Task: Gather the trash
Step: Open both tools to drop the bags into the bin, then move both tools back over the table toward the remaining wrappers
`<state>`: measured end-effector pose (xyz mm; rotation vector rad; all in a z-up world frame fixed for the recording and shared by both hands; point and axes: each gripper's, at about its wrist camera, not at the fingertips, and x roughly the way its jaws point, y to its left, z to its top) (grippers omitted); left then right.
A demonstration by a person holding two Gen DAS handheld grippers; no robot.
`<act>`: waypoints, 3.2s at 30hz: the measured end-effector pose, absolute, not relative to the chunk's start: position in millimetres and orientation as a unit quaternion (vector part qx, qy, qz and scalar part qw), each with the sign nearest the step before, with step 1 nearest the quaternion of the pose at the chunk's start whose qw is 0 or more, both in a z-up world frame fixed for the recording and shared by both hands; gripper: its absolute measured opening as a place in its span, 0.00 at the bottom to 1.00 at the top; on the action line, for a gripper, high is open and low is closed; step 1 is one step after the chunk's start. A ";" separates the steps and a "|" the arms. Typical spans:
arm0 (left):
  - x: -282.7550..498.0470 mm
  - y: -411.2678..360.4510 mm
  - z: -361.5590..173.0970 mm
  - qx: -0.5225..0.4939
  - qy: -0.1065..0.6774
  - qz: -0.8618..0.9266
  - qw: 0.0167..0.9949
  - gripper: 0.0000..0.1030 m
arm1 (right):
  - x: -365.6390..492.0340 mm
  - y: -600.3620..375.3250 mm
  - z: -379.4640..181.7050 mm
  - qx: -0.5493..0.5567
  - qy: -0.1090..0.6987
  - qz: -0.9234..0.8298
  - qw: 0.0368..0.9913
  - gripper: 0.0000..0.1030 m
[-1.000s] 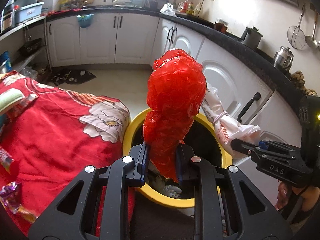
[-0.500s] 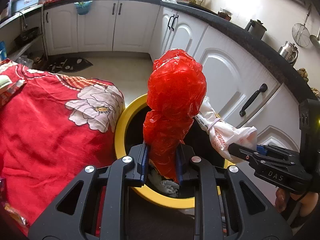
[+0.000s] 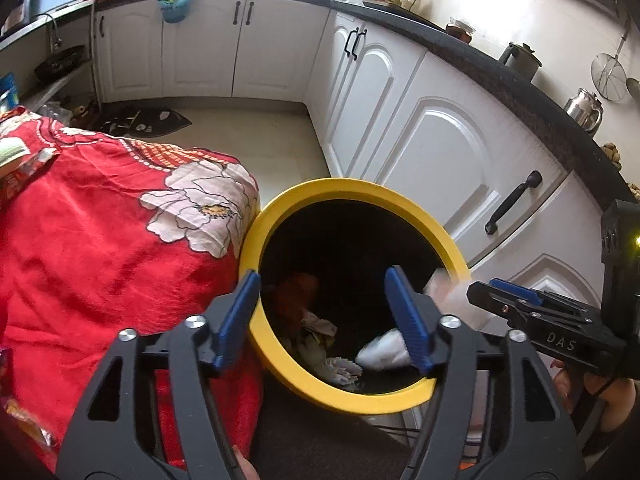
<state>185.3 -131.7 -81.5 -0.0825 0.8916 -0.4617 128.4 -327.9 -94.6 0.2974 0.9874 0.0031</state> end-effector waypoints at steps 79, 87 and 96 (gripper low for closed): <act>103.4 114.2 6.2 -0.151 0.288 -0.001 0.945 0.89 | 104.5 -129.3 11.4 -0.002 0.334 0.210 0.919 0.73; 102.2 143.9 0.2 -0.169 0.289 0.029 0.942 0.89 | 114.8 -98.4 10.1 -0.018 0.332 0.238 0.913 0.74; 104.5 171.7 -12.2 -0.186 0.296 0.059 0.935 0.89 | 131.3 -63.2 5.6 -0.033 0.332 0.267 0.904 0.74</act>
